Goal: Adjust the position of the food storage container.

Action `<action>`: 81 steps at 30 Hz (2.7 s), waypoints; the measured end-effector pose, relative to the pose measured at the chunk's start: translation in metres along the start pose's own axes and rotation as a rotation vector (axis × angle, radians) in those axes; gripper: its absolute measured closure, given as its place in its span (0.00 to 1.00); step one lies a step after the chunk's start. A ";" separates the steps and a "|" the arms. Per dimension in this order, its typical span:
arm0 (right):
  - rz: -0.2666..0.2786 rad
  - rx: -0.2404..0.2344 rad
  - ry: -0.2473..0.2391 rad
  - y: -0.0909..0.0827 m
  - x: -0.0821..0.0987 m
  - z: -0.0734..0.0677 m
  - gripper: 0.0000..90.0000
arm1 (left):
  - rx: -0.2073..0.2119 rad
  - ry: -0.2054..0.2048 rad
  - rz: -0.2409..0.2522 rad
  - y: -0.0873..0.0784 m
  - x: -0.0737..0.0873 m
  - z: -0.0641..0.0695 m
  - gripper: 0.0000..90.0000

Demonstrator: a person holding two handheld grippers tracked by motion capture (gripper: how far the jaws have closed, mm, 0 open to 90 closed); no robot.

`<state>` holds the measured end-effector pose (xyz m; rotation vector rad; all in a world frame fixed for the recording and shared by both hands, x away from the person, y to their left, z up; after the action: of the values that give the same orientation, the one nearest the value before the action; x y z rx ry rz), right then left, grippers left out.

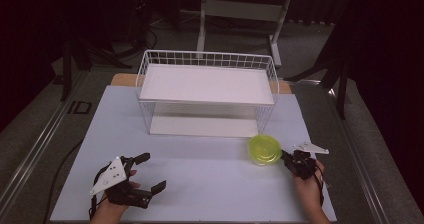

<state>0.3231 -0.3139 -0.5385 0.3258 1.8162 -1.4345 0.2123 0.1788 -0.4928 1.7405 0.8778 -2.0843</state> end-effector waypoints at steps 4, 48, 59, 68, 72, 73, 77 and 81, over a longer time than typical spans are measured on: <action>-0.010 -0.033 0.011 0.005 -0.001 -0.005 1.00 | -0.001 0.002 0.001 0.000 0.000 0.000 0.03; -0.055 -0.176 -0.077 0.038 -0.025 -0.080 1.00 | 0.002 0.012 -0.002 -0.001 -0.001 0.002 0.02; -0.060 -0.201 -0.098 0.054 -0.038 -0.104 1.00 | 0.008 0.019 -0.005 -0.001 -0.001 0.004 0.02; -0.065 -0.224 -0.115 0.068 -0.048 -0.121 1.00 | 0.010 0.022 -0.004 -0.001 -0.001 0.004 0.02; -0.069 -0.238 -0.126 0.075 -0.051 -0.133 1.00 | 0.011 0.023 -0.005 -0.001 -0.001 0.005 0.02; -0.068 -0.242 -0.128 0.076 -0.052 -0.136 1.00 | 0.012 0.023 -0.006 -0.001 -0.001 0.005 0.02; -0.071 -0.251 -0.136 0.082 -0.055 -0.145 1.00 | 0.015 0.025 -0.006 -0.001 -0.001 0.006 0.02; -0.076 -0.258 -0.139 0.088 -0.059 -0.151 1.00 | 0.016 0.023 -0.006 -0.001 -0.001 0.006 0.02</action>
<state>0.3547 -0.1327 -0.5514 0.0257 1.8885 -1.2221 0.2073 0.1756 -0.4911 1.7755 0.8761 -2.0848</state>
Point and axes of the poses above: each handheld gripper's, and its own axes: y roughly forward along the jaws, x roughly out of its underside, z roughly to its right, the point moved 2 cm from there along y, roughly forward along the jaws, and after that the axes turned 6 degrees about -z, right-handed, at the moved point
